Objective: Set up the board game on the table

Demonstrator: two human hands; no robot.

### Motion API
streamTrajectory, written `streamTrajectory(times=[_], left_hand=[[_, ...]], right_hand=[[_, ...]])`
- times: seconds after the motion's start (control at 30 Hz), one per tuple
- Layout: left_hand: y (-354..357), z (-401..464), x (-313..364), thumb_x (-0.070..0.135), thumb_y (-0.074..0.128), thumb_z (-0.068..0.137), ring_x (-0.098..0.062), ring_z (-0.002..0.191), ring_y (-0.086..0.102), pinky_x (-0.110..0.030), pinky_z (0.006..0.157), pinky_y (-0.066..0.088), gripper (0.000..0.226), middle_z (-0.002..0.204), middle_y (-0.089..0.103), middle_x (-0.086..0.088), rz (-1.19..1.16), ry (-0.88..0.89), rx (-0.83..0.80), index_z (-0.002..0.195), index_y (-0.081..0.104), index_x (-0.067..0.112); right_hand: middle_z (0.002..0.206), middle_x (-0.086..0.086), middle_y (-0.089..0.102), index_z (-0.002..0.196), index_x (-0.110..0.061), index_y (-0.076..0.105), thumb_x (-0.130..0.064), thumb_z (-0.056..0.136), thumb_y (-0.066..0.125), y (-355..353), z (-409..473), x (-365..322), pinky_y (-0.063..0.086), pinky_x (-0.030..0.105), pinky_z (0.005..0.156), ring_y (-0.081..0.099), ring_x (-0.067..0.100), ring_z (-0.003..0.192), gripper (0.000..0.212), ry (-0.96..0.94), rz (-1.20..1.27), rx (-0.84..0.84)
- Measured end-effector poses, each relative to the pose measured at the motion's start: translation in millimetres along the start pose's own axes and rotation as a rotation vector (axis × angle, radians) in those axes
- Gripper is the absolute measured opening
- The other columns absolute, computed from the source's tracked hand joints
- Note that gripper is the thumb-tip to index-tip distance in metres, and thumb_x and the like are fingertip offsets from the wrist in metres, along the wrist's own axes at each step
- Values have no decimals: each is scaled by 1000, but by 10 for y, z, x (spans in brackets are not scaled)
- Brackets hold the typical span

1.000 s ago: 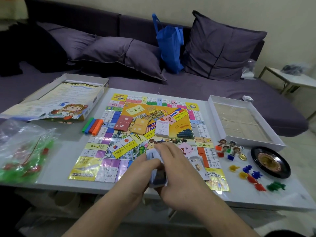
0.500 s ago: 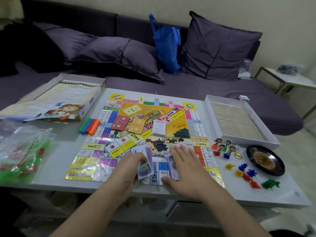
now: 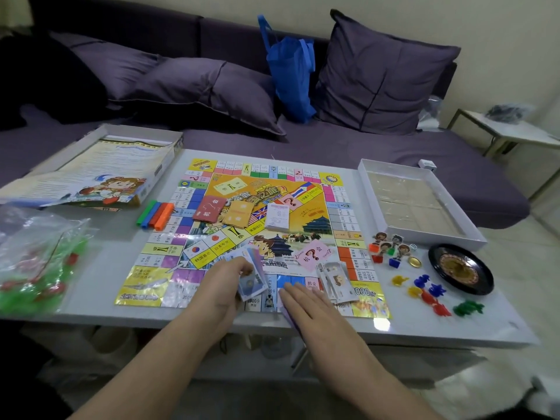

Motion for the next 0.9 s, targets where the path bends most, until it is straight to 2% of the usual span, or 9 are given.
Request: streamTrajectory(times=[0.13, 0.2, 0.27, 0.33, 0.47, 0.6, 0.67, 0.8, 0.9], left_hand=[[-8, -26, 15, 4, 57, 91, -36, 79, 66, -39, 71, 51, 14, 93, 69, -26, -45, -16, -22, 104, 61, -2], [5, -53, 35, 4, 56, 90, -32, 70, 67, -36, 64, 54, 17, 93, 68, -23, -89, -17, -56, 106, 60, 0], [59, -107, 51, 6, 53, 91, -31, 69, 69, -34, 59, 57, 22, 94, 69, -23, -144, -31, -121, 112, 59, 2], [140, -185, 52, 7, 51, 91, -32, 76, 68, -33, 59, 60, 26, 97, 67, -23, -205, -69, -207, 116, 58, 5], [302, -320, 41, 12, 47, 92, -30, 88, 60, -36, 65, 59, 29, 102, 56, -20, -253, -137, -357, 119, 55, 6], [416, -367, -6, 12, 44, 94, -28, 71, 65, -37, 65, 58, 33, 84, 66, -17, -318, -166, -425, 124, 55, 3], [467, -372, -34, 13, 43, 94, -28, 72, 67, -37, 66, 58, 34, 87, 69, -17, -347, -177, -449, 123, 57, 1], [576, -362, -94, 12, 42, 95, -35, 88, 68, -43, 83, 60, 40, 107, 70, -23, -401, -208, -470, 126, 62, -2], [613, -355, -99, 11, 44, 95, -34, 83, 70, -42, 78, 62, 38, 101, 70, -22, -408, -187, -465, 126, 60, -3]], right_hand=[[173, -19, 7, 167, -38, 8, 10, 89, 62, -30, -117, 6, -14, 15, 115, 2, 0, 157, 106, -25, 103, 79], [164, -18, 32, 160, -40, 25, -3, 91, 70, -119, -125, 57, 14, 18, 123, 30, 3, 148, 90, 26, 147, 180], [142, -12, 51, 142, -38, 35, -19, 96, 71, -237, -114, 147, 46, 19, 105, 52, 5, 117, 61, 146, 210, 254], [126, -10, 53, 129, -36, 32, -28, 102, 64, -369, -113, 213, 57, 23, 82, 58, 8, 94, 42, 236, 225, 295], [126, -8, 40, 120, -33, 26, -23, 103, 61, -572, -85, 231, 60, 28, 70, 59, 12, 93, 40, 250, 183, 345], [141, -5, 30, 132, -27, 36, -23, 99, 69, -595, 29, 193, 56, 20, 69, 53, 15, 111, 46, 224, 122, 355], [140, -3, 32, 130, -26, 41, -19, 97, 70, -596, 57, 167, 50, 17, 62, 52, 14, 104, 45, 205, 147, 403], [130, 2, 42, 116, -19, 51, -10, 85, 78, -611, 66, 107, 32, 10, 50, 46, 9, 85, 42, 119, 202, 481], [127, 1, 44, 112, -16, 53, -8, 86, 75, -640, 61, 64, 41, 7, 54, 44, 5, 88, 35, 17, 234, 564]])
Point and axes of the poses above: each hand's wrist, its own z-axis towards the middle knuckle, its own y-axis out of the palm, x = y × z, the point moved 6 cm from there along z, towards the middle knuckle
